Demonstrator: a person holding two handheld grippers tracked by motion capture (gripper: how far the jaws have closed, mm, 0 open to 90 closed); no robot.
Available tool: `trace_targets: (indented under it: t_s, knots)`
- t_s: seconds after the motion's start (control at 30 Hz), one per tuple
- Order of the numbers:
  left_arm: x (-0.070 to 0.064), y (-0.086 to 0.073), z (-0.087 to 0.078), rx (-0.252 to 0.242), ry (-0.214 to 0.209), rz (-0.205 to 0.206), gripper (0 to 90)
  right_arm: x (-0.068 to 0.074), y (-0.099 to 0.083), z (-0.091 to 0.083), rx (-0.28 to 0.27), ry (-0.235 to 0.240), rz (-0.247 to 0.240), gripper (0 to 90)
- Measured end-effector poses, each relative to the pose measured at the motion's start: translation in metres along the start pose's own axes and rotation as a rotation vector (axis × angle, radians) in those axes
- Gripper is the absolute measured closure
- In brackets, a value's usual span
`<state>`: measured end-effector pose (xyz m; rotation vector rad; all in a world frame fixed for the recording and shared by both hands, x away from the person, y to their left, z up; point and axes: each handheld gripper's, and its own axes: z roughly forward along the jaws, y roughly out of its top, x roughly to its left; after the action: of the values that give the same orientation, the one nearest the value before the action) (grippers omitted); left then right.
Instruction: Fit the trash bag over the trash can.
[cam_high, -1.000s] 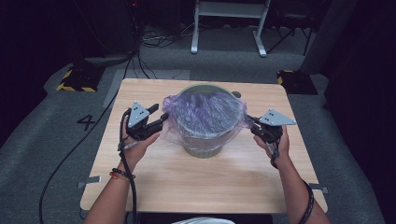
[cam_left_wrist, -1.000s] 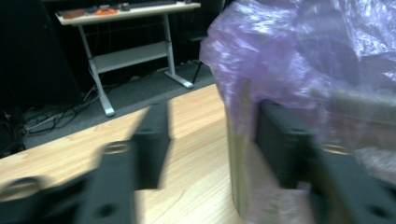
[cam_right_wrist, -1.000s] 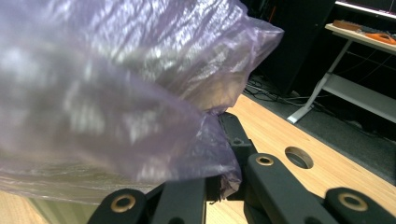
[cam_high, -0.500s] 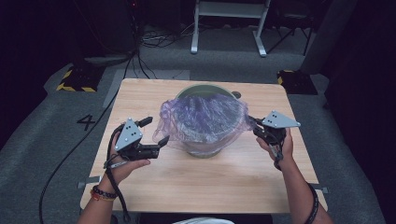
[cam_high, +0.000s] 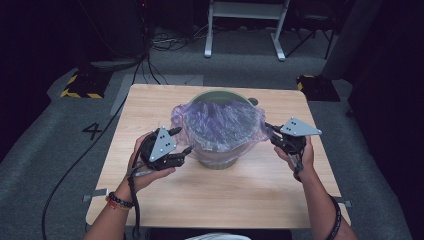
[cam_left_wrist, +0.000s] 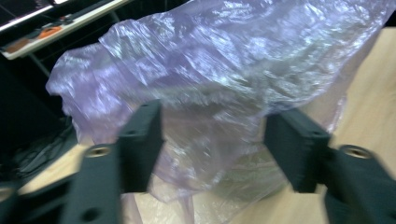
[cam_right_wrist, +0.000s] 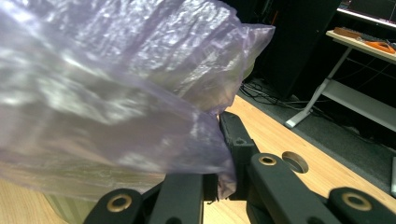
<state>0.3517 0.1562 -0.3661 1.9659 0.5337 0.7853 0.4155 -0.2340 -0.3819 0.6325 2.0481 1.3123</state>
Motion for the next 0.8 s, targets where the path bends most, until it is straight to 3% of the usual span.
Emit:
trace_targets:
  t_s: [0.13, 0.27, 0.3, 0.4, 0.5, 0.7, 0.8]
  knots:
    - [0.008, -0.002, 0.003, 0.002, 0.002, 0.037, 64.3, -0.001, 0.001, -0.001, 0.000, -0.003, -0.004, 87.1]
    - [0.013, -0.001, 0.000, -0.029, -0.004, 0.030, 75.7, -0.002, 0.002, -0.001, 0.002, -0.004, -0.005, 87.1]
    - [0.013, 0.000, -0.002, -0.031, 0.009, 0.042, 77.9, -0.002, 0.002, -0.001, 0.002, -0.004, -0.006, 87.1]
    - [0.014, 0.006, -0.004, -0.046, -0.005, 0.056, 85.2, -0.002, 0.003, -0.001, 0.003, -0.004, -0.012, 87.1]
    - [0.016, 0.011, -0.003, -0.049, -0.012, 0.070, 88.9, -0.002, 0.006, -0.001, -0.002, -0.003, -0.009, 87.1]
    - [0.025, 0.023, 0.000, -0.073, -0.004, 0.044, 89.9, -0.004, 0.010, 0.001, 0.003, -0.006, -0.020, 85.5]
    - [0.031, 0.027, 0.002, -0.081, -0.010, 0.019, 89.9, -0.006, 0.011, 0.001, 0.009, -0.018, -0.015, 69.4]
